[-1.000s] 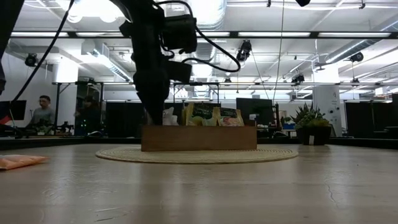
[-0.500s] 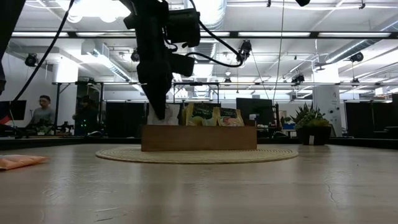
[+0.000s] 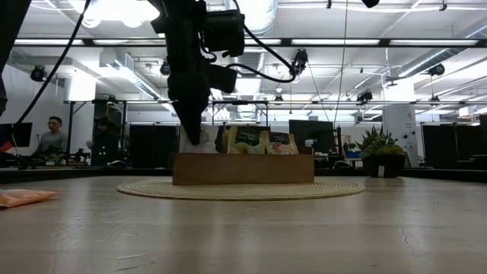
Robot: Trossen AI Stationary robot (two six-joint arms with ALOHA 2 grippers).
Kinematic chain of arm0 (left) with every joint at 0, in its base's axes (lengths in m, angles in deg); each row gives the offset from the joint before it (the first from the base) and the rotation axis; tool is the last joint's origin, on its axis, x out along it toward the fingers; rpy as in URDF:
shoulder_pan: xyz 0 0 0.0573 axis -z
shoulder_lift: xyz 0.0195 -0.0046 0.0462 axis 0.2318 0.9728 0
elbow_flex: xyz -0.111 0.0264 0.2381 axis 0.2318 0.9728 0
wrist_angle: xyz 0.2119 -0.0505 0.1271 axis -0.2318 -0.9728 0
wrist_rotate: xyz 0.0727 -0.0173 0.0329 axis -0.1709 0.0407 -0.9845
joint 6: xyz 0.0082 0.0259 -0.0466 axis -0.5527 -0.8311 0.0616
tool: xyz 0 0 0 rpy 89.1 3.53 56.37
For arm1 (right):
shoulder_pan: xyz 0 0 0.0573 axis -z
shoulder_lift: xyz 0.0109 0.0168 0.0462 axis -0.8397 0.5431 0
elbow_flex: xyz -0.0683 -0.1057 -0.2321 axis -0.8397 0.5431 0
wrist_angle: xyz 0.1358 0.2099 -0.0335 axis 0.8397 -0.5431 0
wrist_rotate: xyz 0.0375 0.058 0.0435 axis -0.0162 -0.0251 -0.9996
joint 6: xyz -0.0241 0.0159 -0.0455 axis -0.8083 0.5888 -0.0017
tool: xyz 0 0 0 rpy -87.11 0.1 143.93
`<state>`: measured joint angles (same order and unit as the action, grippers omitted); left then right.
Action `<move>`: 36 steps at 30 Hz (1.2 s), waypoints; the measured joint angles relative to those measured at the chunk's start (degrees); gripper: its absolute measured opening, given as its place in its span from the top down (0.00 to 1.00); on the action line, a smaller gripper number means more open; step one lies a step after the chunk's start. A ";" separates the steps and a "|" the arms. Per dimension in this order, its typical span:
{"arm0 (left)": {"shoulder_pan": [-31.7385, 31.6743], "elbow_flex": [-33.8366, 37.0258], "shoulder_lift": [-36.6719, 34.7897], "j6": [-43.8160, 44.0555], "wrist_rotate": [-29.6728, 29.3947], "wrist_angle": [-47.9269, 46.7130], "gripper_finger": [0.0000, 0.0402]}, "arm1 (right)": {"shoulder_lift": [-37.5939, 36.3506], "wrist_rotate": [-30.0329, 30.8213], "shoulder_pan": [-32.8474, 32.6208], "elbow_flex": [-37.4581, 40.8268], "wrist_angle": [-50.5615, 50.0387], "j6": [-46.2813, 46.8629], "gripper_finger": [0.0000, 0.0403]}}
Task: Pick & Place Tea
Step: Put the white tea bag into the left section of the wooden organizer
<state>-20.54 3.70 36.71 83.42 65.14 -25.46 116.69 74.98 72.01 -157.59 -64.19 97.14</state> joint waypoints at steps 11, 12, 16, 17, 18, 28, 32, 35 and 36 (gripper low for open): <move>-0.02 -0.01 -0.04 1.62 0.21 -0.15 0.89 | 0.00 -0.02 0.01 0.00 -0.04 -0.35 0.86; -0.04 -0.17 -0.05 1.62 0.20 -0.16 0.86 | 0.00 -0.02 0.00 0.00 -0.04 -0.35 0.86; -0.04 -0.92 -0.07 1.61 0.17 -0.89 0.75 | 0.00 -0.03 0.01 0.00 -0.04 -0.35 0.86; -0.04 -1.20 -0.07 1.61 0.14 -1.30 0.73 | 0.00 -0.04 -0.01 0.00 -0.04 -0.30 0.86; -0.04 -1.65 -0.07 1.61 -0.35 -1.96 0.70 | 0.00 -0.03 0.01 0.00 -0.04 -0.17 0.86; -0.29 -10.39 -0.66 -0.19 -0.49 -7.44 0.64 | 0.00 -0.07 0.01 0.00 -0.04 0.02 0.86; -1.38 -10.67 -0.46 -0.75 10.41 -7.13 0.74 | 0.00 -0.07 0.00 0.00 -0.04 0.02 0.86; -2.11 -8.90 -0.33 -0.50 11.52 -6.70 0.89 | 0.00 -0.09 0.01 0.00 -0.04 -0.20 0.86; -2.34 -8.02 -0.31 -0.46 11.35 -5.82 0.94 | 0.00 -0.09 0.01 0.00 -0.04 -0.26 0.86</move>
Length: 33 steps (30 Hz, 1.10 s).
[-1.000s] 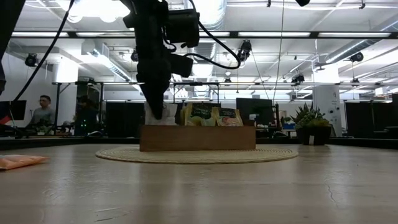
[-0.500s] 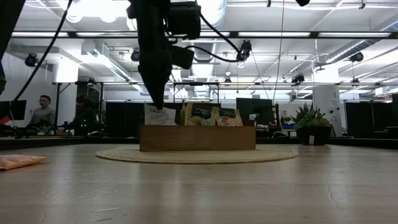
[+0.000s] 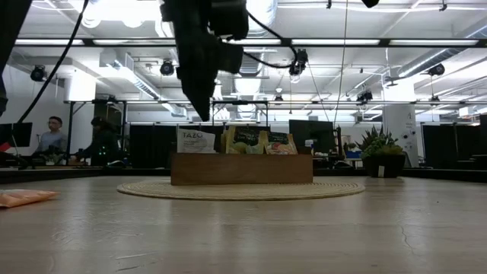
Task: Pick & Place Tea
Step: Put the white tea bag into the left section of the wooden organizer
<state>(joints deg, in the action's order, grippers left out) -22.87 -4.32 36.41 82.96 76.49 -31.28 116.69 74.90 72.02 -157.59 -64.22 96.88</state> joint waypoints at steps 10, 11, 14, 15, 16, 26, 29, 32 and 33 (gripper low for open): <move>-0.88 5.87 0.55 0.63 1.42 5.51 1.00 | 0.00 0.00 -0.01 0.00 0.07 -0.57 0.86; -0.88 5.95 0.58 0.90 1.97 5.54 1.00 | 0.00 0.00 -0.01 0.00 0.07 -0.57 0.86; -0.88 5.97 0.96 1.27 2.80 6.10 1.00 | 0.00 0.00 0.00 0.00 0.15 -0.57 0.86; -0.88 6.01 1.34 1.29 2.79 6.40 1.00 | 0.00 0.00 -0.01 0.00 0.17 -0.57 0.86; -0.88 6.01 1.80 1.31 2.77 6.80 1.00 | 0.00 0.00 0.01 0.00 0.19 -0.59 0.86; -0.92 6.07 6.40 1.27 2.38 7.18 1.00 | 0.00 0.07 0.00 -0.02 0.37 -0.31 0.86; -0.92 6.14 7.03 1.29 2.12 7.36 1.00 | 0.00 0.09 0.01 -0.02 0.37 -0.36 0.86; -0.92 6.25 7.51 1.34 0.60 7.32 1.00 | 0.00 0.13 -0.01 -0.02 0.39 -0.53 0.86; -0.88 6.27 7.60 1.34 -0.43 7.31 1.00 | 0.00 0.34 0.01 -0.02 0.41 -0.53 0.86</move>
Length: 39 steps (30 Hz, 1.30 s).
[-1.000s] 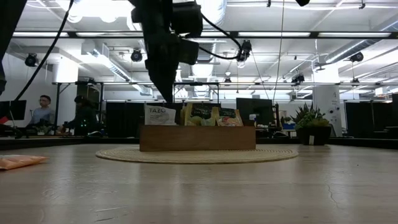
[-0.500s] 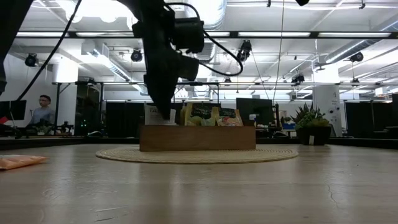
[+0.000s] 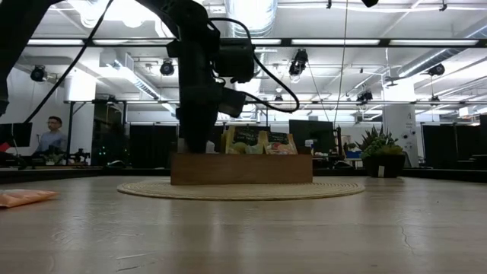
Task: Pick & Place Tea
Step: Put the white tea bag into the left section of the wooden organizer
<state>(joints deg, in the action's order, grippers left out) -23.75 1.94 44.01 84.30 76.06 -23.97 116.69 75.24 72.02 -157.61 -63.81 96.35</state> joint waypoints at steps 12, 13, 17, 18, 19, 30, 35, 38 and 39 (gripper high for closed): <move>0.02 -1.91 0.12 1.53 -4.28 -1.74 1.00 | 0.00 1.25 0.00 0.00 0.08 -0.02 0.86; 0.02 -2.33 0.10 1.54 -5.10 -2.07 1.00 | 0.00 1.25 0.00 0.00 0.13 -0.02 0.86; 0.00 -3.71 0.05 1.41 -7.84 -2.36 1.00 | 0.00 1.25 -0.02 0.00 0.13 -0.02 0.86; 0.00 -3.92 0.04 1.34 -8.15 -2.43 1.00 | 0.00 1.25 -0.02 0.00 0.14 -0.02 0.86; 0.00 -4.03 0.01 1.34 -8.25 -2.45 1.00 | 0.00 1.25 -0.01 0.00 0.13 -0.04 0.86; 0.02 -7.60 -1.71 1.94 -8.03 -9.02 1.00 | 0.00 1.23 -0.02 0.00 0.15 -0.26 0.86; -0.02 -8.92 -4.36 3.82 -7.95 -10.57 1.00 | 0.01 1.23 0.00 0.00 0.34 -0.26 0.86; 0.43 -9.03 -7.45 6.32 -7.19 -14.06 1.00 | 0.00 1.23 -0.01 0.00 0.38 -0.27 0.86; 0.80 -8.98 -8.81 7.19 -6.65 -15.04 1.00 | 0.00 1.23 -0.01 0.00 0.39 -0.32 0.86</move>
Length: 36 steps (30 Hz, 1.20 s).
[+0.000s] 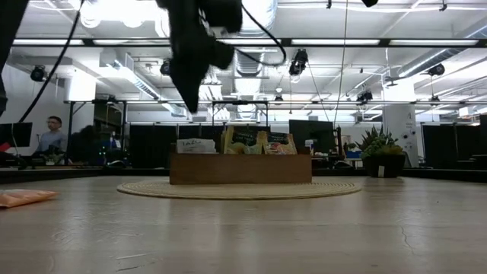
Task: Pick & Place Tea
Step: Put the white tea bag into the left section of the wooden organizer
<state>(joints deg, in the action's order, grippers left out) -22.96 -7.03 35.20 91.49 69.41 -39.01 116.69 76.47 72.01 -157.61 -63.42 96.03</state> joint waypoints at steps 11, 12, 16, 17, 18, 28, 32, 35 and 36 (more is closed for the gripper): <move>9.58 0.86 -14.98 7.63 -0.16 -5.95 1.00 | 0.13 -0.02 -0.01 -0.02 3.38 -1.70 0.86; 10.58 1.41 -16.07 9.04 -0.54 -6.02 1.00 | 0.13 -0.03 -0.01 -0.02 3.39 -1.44 0.86; 14.97 4.56 -20.22 16.89 -1.56 -5.72 1.00 | 0.13 -0.11 -0.01 -0.02 3.39 -0.95 0.86; 16.27 5.59 -21.24 19.76 -1.58 -5.37 1.00 | 0.18 -0.11 0.00 -0.02 3.40 -0.92 0.86; 17.73 6.59 -22.20 22.78 -1.57 -5.15 1.00 | 0.19 -0.09 0.00 -0.02 3.39 -0.92 0.86; 35.39 20.58 -28.84 57.54 -2.28 4.54 0.99 | 0.19 -0.11 -0.01 -0.02 3.37 0.61 0.86; 38.84 27.14 -29.45 66.35 0.70 9.82 0.92 | 0.19 -0.10 0.01 -0.02 3.37 0.75 0.86; 39.89 31.47 -29.28 70.40 4.68 15.52 0.82 | 0.19 -0.10 0.00 -0.02 3.37 0.80 0.86; 39.95 32.70 -29.24 71.29 5.82 17.25 0.78 | 0.19 -0.11 0.00 -0.02 3.36 0.99 0.86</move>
<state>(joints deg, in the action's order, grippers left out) 16.99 25.67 5.96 162.78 75.23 -21.76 116.88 76.36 72.01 -157.63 -60.06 97.02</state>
